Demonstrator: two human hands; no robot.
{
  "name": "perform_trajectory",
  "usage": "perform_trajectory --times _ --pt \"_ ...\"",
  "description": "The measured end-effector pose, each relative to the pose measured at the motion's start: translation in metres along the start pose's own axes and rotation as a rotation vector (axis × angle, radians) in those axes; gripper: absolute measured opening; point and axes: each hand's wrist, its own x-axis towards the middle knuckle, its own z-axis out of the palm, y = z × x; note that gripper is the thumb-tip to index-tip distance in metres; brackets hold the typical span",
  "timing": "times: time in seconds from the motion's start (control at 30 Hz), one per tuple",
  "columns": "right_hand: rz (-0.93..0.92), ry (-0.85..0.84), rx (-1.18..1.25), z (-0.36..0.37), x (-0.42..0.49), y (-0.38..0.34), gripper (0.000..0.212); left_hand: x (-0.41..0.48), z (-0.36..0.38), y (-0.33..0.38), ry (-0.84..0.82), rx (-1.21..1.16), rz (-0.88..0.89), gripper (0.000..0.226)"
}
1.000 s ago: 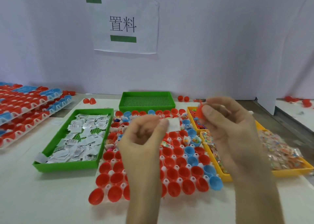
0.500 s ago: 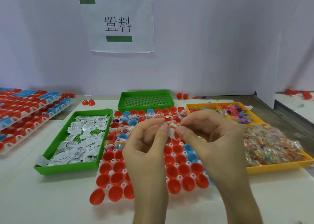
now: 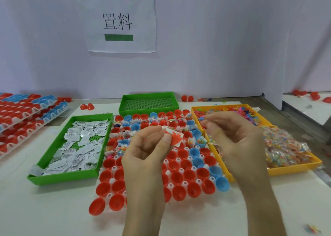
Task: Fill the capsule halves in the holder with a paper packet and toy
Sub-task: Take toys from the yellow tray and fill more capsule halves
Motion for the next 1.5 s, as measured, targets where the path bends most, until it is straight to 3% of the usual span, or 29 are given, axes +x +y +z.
perform_trajectory --times 0.1,0.23,0.5,0.67,0.9,1.0,1.2,1.33,1.5 --pt "0.195 0.05 -0.31 -0.03 0.005 0.038 0.026 0.003 -0.008 0.0 0.024 0.102 0.03 0.018" --pt "0.414 -0.128 -0.438 -0.04 0.002 0.066 0.034 0.006 -0.014 -0.003 0.048 0.164 0.025 0.022" --pt "0.414 -0.035 -0.464 -0.032 0.002 0.072 0.032 0.003 -0.013 0.002 0.045 0.239 0.041 0.033" --pt "0.434 -0.076 -0.496 -0.031 0.002 0.072 0.028 0.002 -0.012 0.001 0.035 0.243 0.04 0.029" --pt "0.34 0.134 -0.381 -0.03 0.001 0.067 0.026 0.002 -0.012 0.001 0.02 0.247 0.067 0.028" --pt "0.291 0.071 -0.475 -0.027 0.002 0.065 0.029 0.004 -0.013 0.001 0.028 0.25 0.068 0.029" --pt "0.329 -0.244 -0.783 -0.019 0.0 0.073 0.027 0.004 -0.012 0.0 0.021 0.261 0.069 0.031" --pt "0.338 -0.23 -0.819 -0.016 -0.001 0.076 0.006 0.004 -0.013 0.0 0.026 0.261 0.067 0.029" --pt "0.351 -0.23 -0.854 -0.017 -0.002 0.076 0.015 0.002 -0.011 0.0 0.021 0.257 0.057 0.029"
